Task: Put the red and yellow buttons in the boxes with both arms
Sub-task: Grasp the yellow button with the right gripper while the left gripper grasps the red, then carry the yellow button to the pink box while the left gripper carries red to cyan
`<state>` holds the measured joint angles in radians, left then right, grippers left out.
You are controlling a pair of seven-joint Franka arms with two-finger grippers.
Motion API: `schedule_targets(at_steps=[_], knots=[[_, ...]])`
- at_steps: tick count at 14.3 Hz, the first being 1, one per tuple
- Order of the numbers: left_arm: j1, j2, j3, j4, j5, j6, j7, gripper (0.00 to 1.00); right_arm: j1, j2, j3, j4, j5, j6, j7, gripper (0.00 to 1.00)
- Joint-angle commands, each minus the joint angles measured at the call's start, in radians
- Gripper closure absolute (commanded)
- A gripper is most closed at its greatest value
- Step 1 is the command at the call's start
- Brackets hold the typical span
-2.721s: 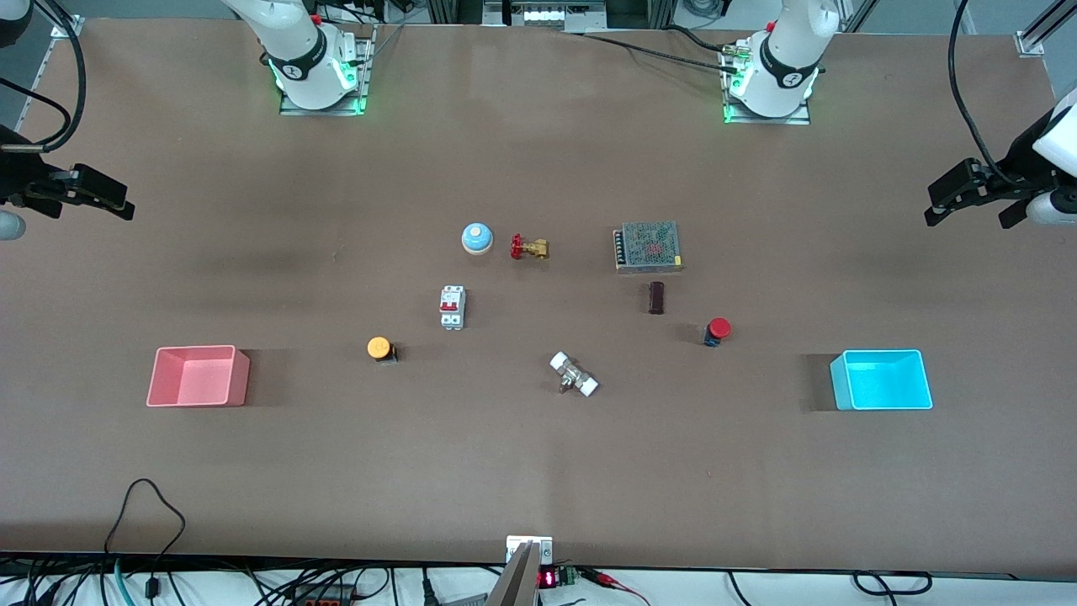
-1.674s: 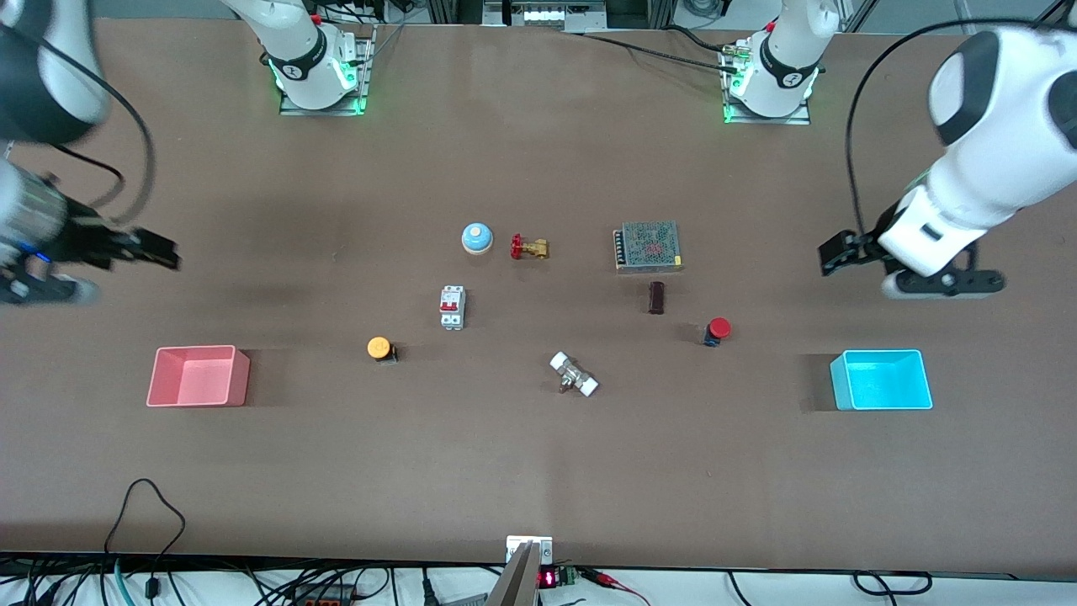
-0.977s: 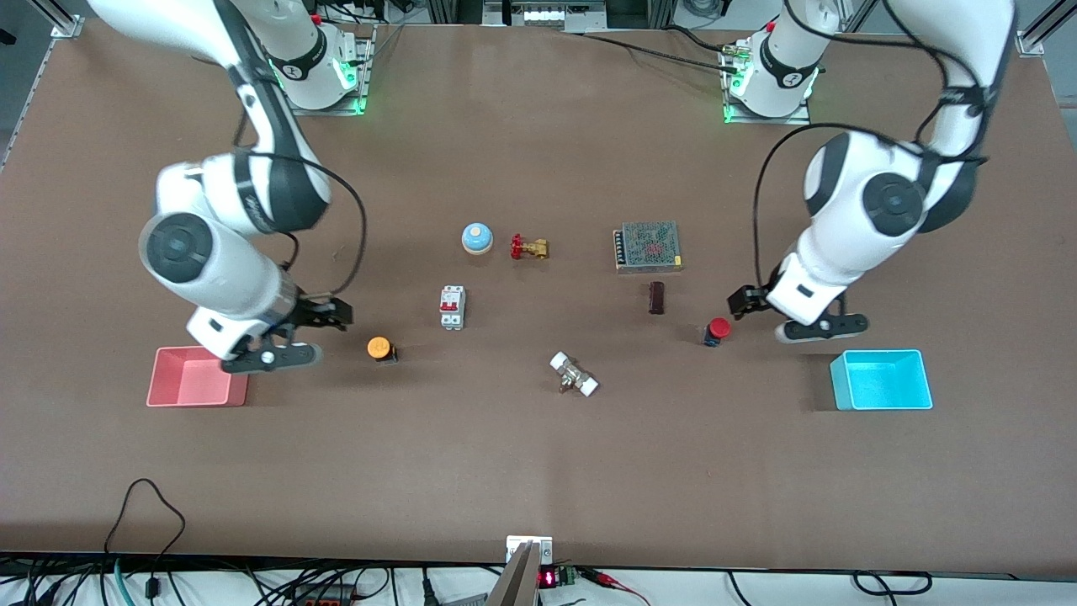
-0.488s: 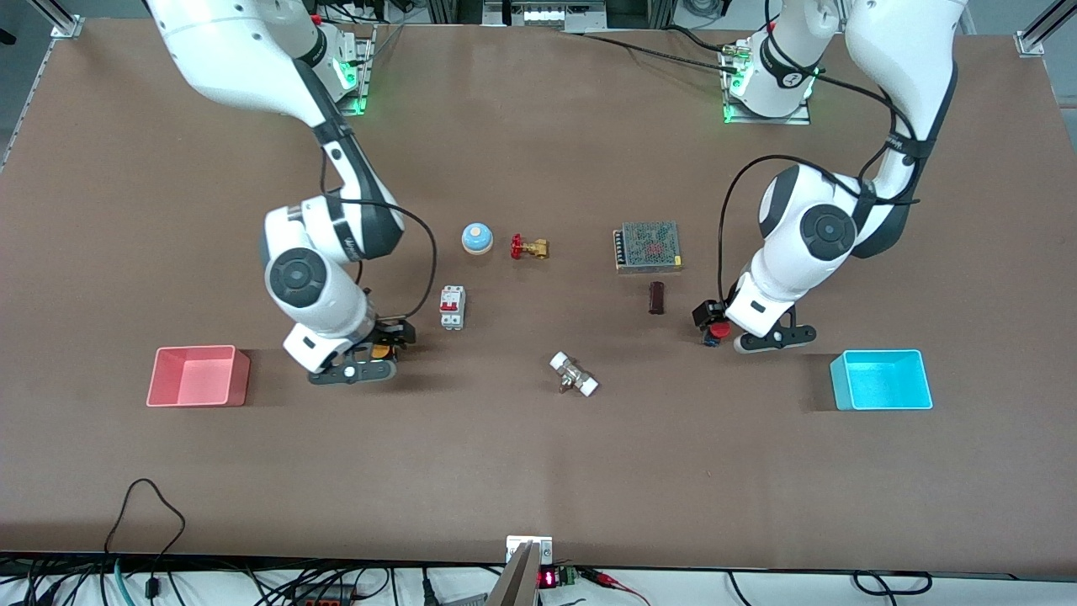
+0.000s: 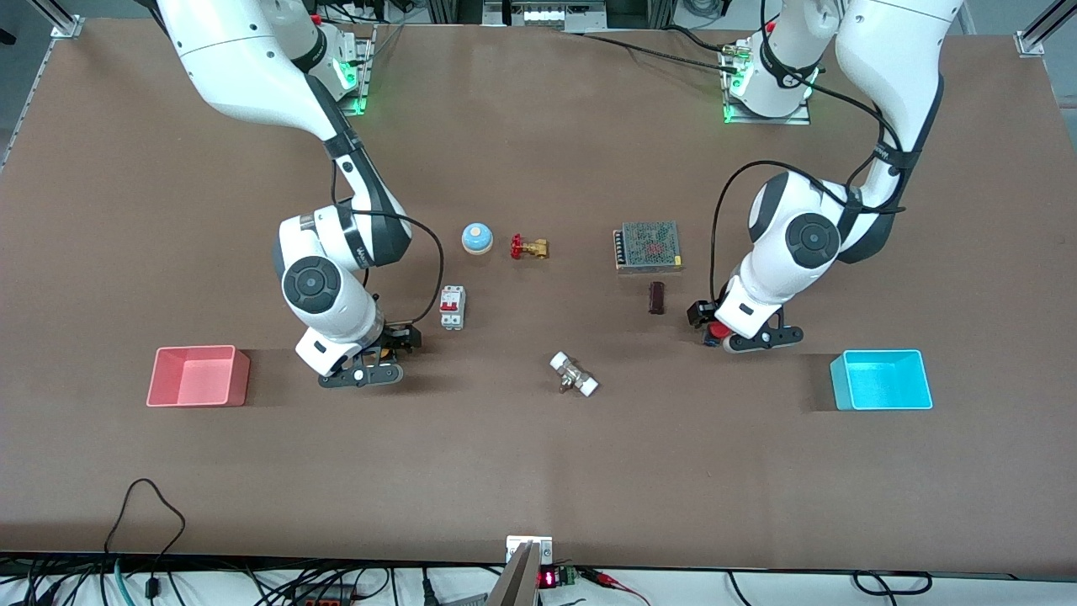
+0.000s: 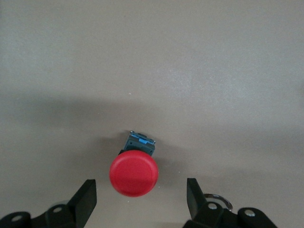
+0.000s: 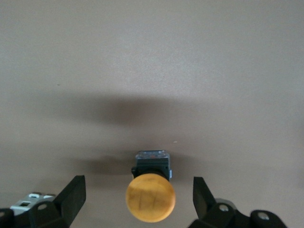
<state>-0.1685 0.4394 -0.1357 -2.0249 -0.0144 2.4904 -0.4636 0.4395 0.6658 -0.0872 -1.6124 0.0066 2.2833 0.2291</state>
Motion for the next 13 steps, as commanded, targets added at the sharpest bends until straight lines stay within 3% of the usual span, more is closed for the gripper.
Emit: schedule_targets(at_steps=[1,8,9,10,11,13], knots=[[-0.011,0.015,0.008,-0.001,0.002,0.027,-0.012,0.33,-0.008,0.000,0.000,0.003,-0.004,-0.024,-0.050,0.00],[-0.009,0.022,0.011,0.000,0.002,0.041,-0.012,0.54,-0.005,0.032,0.000,0.003,0.004,-0.028,-0.045,0.00],[-0.009,0.022,0.011,0.000,0.002,0.041,-0.012,0.56,-0.005,0.034,0.000,0.005,0.004,-0.027,-0.047,0.04],[-0.009,0.022,0.011,0.000,0.002,0.041,-0.012,0.59,-0.005,0.037,0.000,0.005,0.004,-0.027,-0.047,0.11],[-0.009,0.022,0.011,0.000,0.002,0.041,-0.012,0.60,-0.005,0.037,0.000,0.005,0.004,-0.027,-0.045,0.32],[-0.009,0.022,0.013,0.000,0.002,0.041,-0.012,0.64,-0.007,0.038,0.000,0.005,0.006,-0.027,-0.043,0.52]])
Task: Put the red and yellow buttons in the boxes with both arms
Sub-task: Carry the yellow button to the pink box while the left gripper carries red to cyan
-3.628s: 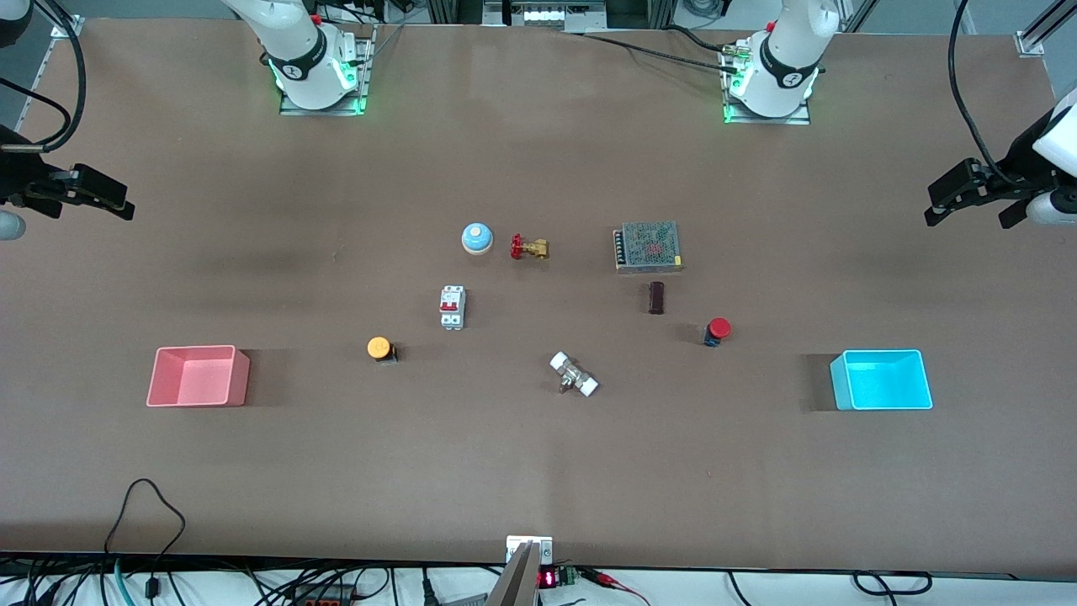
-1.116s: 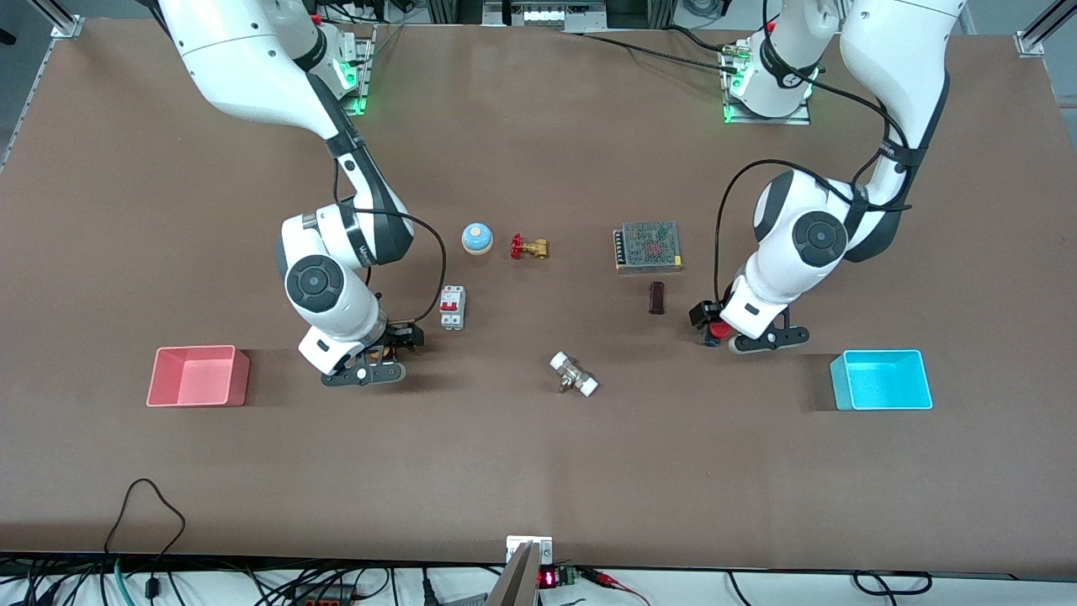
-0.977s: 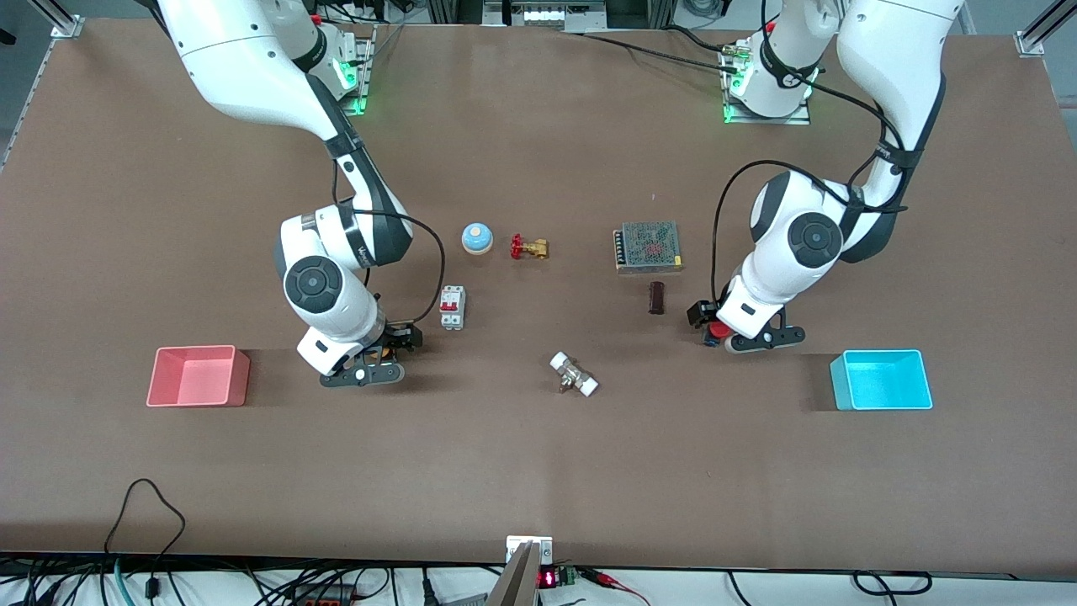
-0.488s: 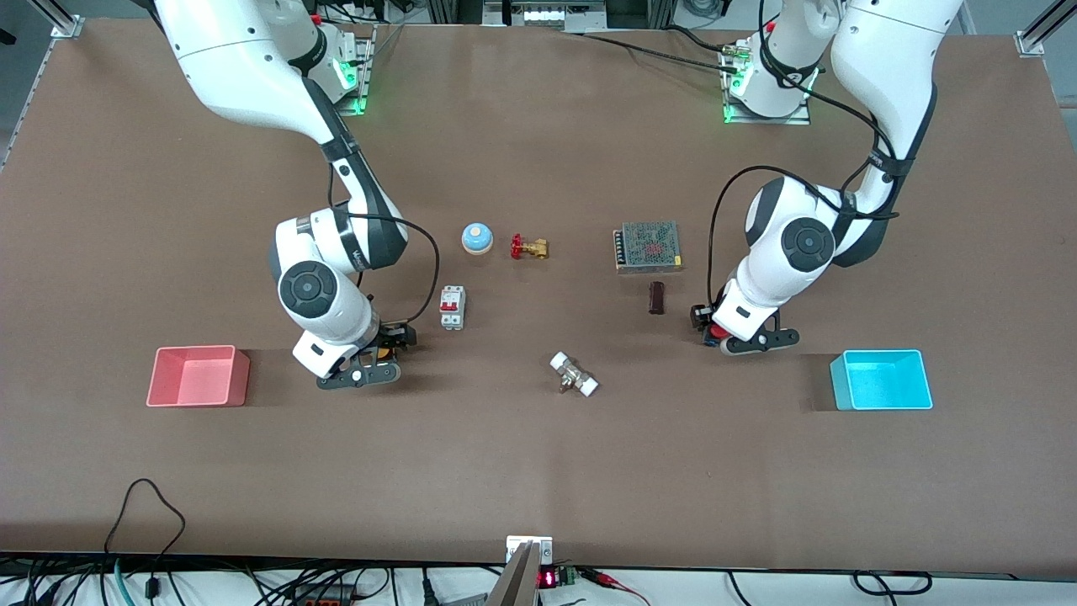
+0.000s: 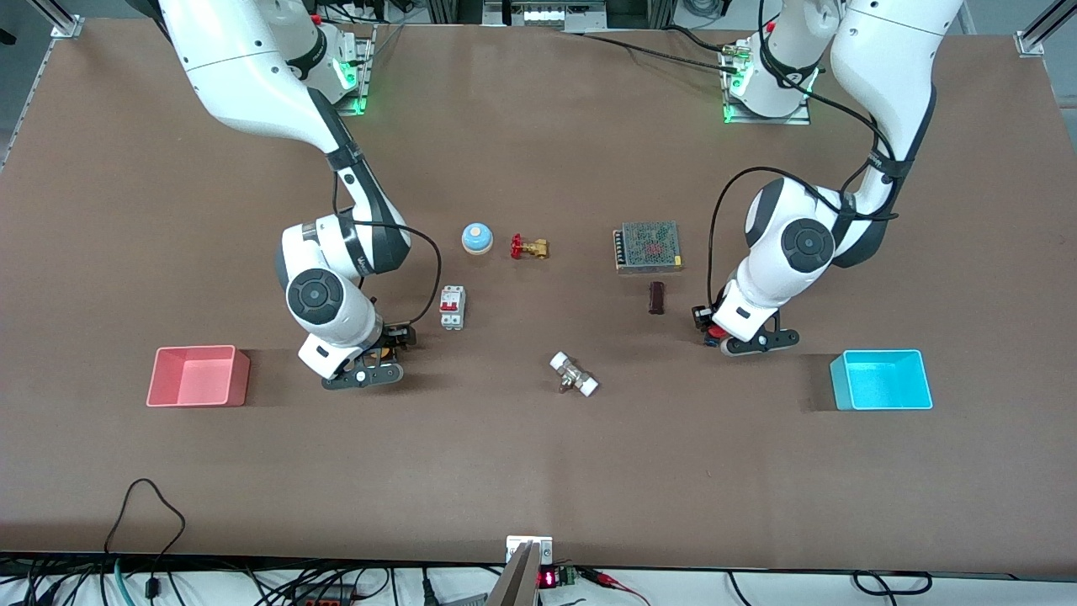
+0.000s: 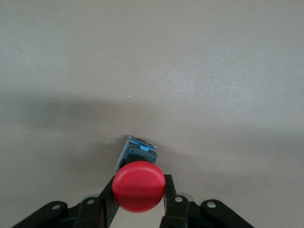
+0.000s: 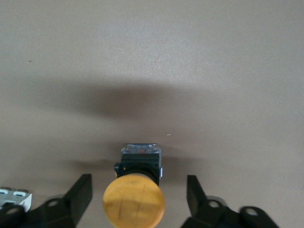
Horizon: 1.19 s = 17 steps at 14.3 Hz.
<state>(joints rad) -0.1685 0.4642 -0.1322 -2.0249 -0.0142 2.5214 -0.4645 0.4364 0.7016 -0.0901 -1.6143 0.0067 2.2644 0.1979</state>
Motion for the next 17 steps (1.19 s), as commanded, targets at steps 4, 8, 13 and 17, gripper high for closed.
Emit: schedule_targets(at_steps=[4,8,13,17], knots=[[0.006,-0.016,0.011,0.011,0.002,0.007,-0.006,0.67,-0.002,-0.002,0.003,0.010,-0.004,-0.008,-0.018,0.65],[0.046,-0.047,0.022,0.023,0.007,-0.003,0.020,0.68,-0.024,-0.031,-0.013,0.094,-0.004,-0.107,-0.021,0.66],[0.144,-0.081,0.020,0.066,0.007,-0.091,0.174,0.68,-0.178,-0.040,-0.016,0.263,-0.005,-0.302,-0.089,0.66],[0.210,-0.081,0.022,0.164,0.007,-0.240,0.282,0.68,-0.318,-0.036,-0.014,0.267,-0.005,-0.309,-0.100,0.66]])
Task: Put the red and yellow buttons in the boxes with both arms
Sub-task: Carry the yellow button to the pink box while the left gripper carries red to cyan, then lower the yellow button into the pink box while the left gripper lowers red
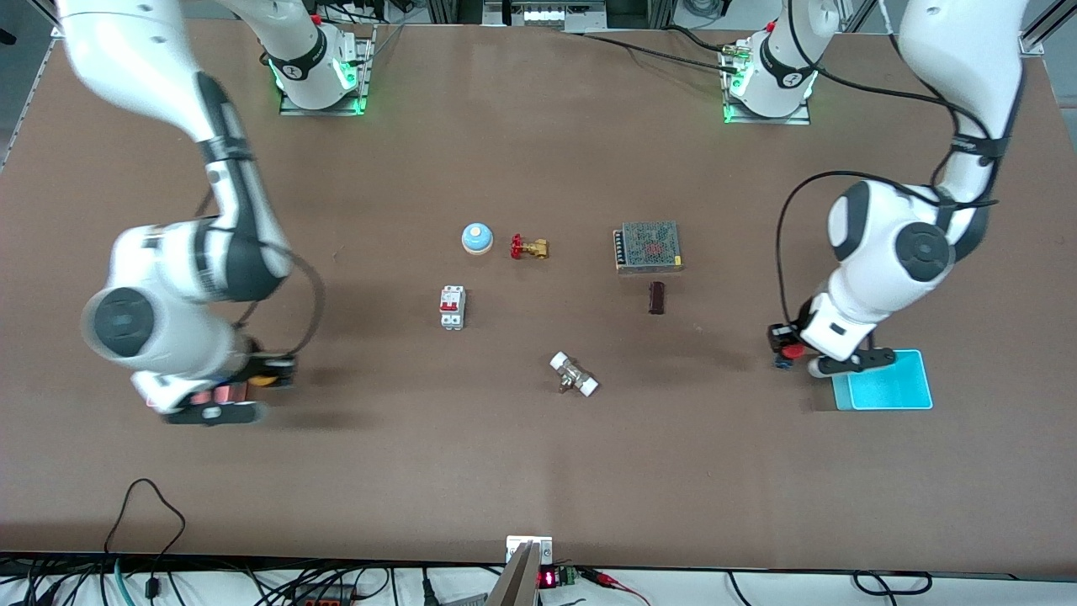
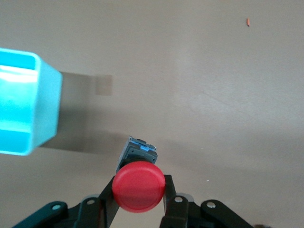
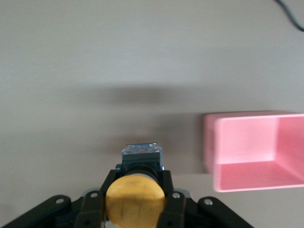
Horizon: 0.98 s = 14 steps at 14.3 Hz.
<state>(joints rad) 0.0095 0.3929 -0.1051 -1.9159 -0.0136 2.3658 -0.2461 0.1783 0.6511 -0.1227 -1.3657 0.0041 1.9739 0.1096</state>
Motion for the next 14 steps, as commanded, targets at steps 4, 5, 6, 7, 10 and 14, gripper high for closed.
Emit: schedule_targets(at_steps=[4,5,6,7,10,14], knots=[[0.124,-0.006,-0.007,0.124,0.006,-0.166,0.187,0.68,-0.124,0.036,0.017,0.019,-0.007,-0.015,-0.106,0.66],[0.142,-0.005,-0.007,0.133,0.006,-0.171,0.215,0.68,-0.137,0.038,0.018,0.017,-0.013,-0.012,-0.116,0.66],[0.162,-0.002,-0.007,0.141,0.006,-0.177,0.247,0.68,-0.146,0.047,0.018,0.016,-0.021,-0.009,-0.122,0.66],[0.185,0.001,-0.007,0.144,0.006,-0.175,0.287,0.68,-0.152,0.054,0.018,0.016,-0.024,-0.012,-0.122,0.66],[0.228,0.020,-0.007,0.150,0.006,-0.174,0.358,0.68,-0.175,0.062,0.018,0.008,-0.029,-0.007,-0.117,0.66],[0.271,0.081,-0.007,0.176,0.000,-0.165,0.410,0.68,-0.194,0.096,0.018,0.008,-0.044,-0.001,-0.122,0.66]])
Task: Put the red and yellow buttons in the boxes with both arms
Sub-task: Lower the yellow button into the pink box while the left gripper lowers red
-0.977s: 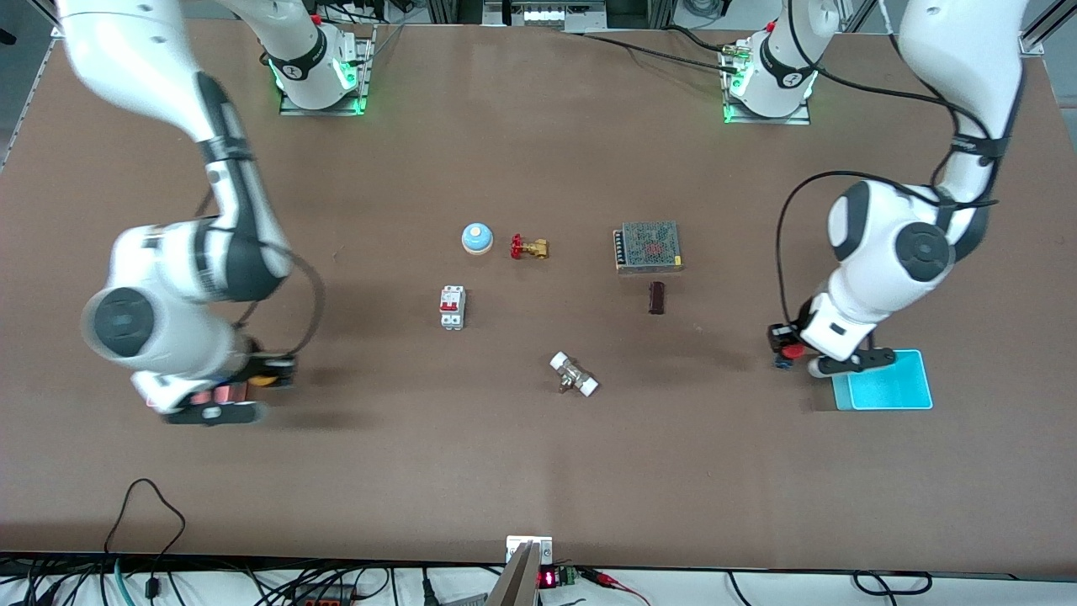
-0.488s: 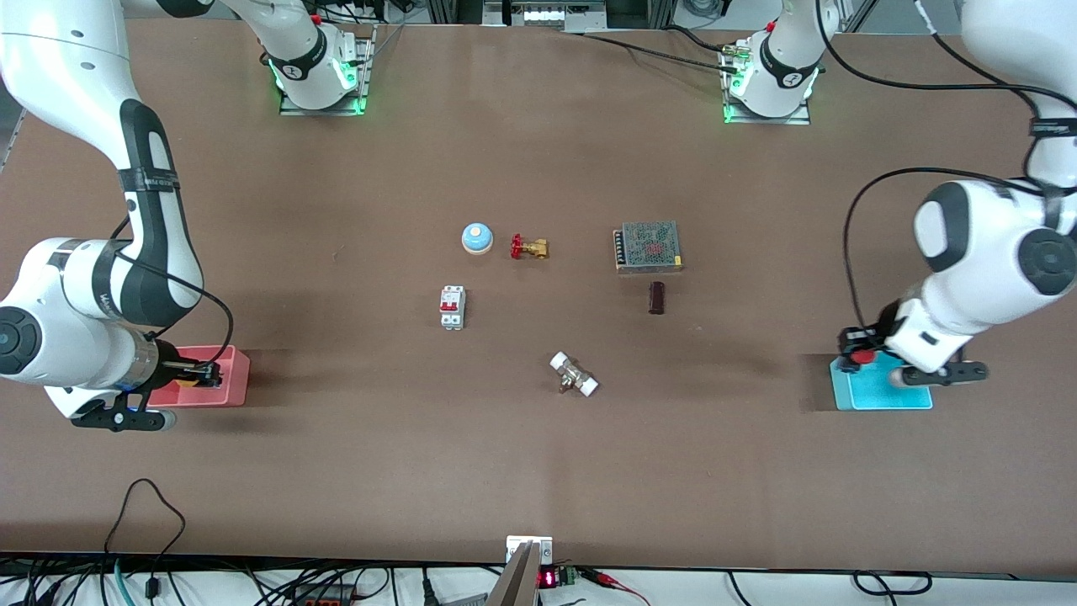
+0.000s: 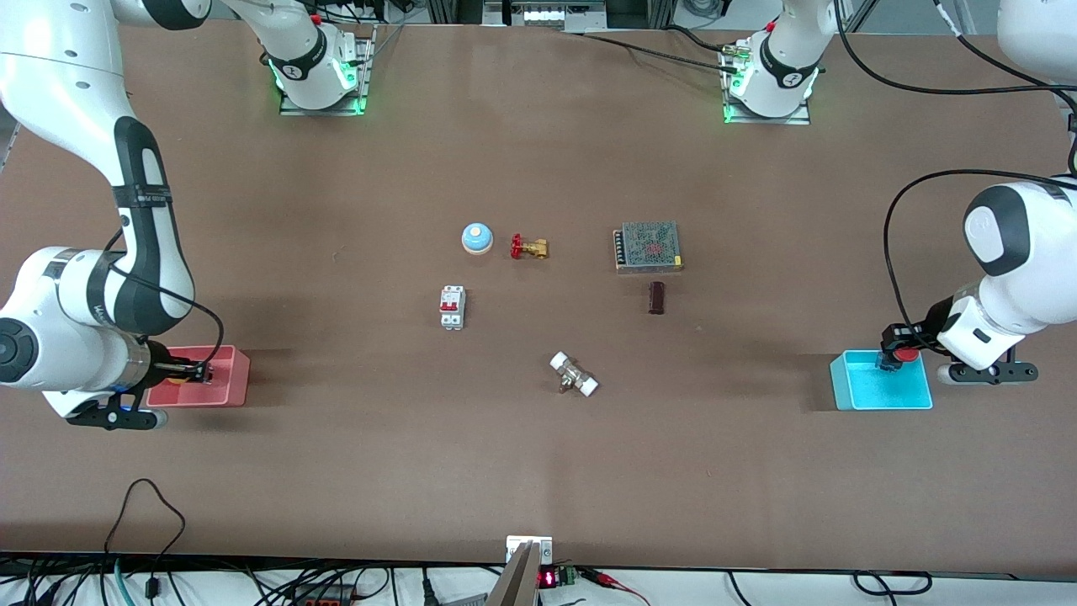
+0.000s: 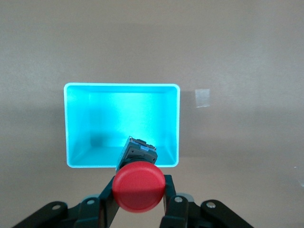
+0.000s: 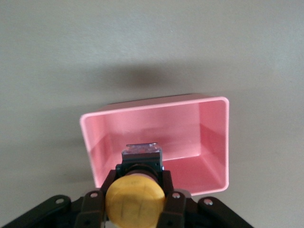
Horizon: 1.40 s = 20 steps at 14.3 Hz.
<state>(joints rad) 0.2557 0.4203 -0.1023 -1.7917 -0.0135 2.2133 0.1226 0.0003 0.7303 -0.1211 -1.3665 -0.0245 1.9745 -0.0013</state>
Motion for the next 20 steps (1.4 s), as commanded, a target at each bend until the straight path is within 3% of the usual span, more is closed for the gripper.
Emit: schedule_targets(at_steps=[1,9,14,15,16,17,20], knots=[[0.027,0.078,-0.010,0.067,0.000,-0.010,0.042,0.68,-0.017,0.023,0.017,0.009,-0.014,-0.002,-0.019,0.66],[0.027,0.202,-0.010,0.121,-0.005,0.061,0.042,0.67,-0.034,0.070,0.017,0.000,-0.014,0.070,-0.051,0.64],[0.025,0.198,-0.011,0.126,0.003,0.065,0.042,0.45,-0.036,0.093,0.017,0.000,-0.008,0.093,-0.051,0.61],[0.024,0.186,-0.016,0.132,0.006,0.065,0.040,0.40,-0.036,0.093,0.017,0.000,-0.005,0.092,-0.049,0.47],[0.019,0.170,-0.019,0.138,0.009,0.059,0.038,0.36,-0.034,0.090,0.017,0.001,0.001,0.092,-0.039,0.10],[0.014,0.152,-0.022,0.143,0.009,0.057,0.038,0.32,-0.034,0.083,0.017,0.003,0.003,0.089,-0.040,0.00],[-0.018,0.092,-0.027,0.141,0.007,0.051,0.028,0.21,-0.032,0.025,0.020,0.007,0.008,0.070,-0.043,0.00]])
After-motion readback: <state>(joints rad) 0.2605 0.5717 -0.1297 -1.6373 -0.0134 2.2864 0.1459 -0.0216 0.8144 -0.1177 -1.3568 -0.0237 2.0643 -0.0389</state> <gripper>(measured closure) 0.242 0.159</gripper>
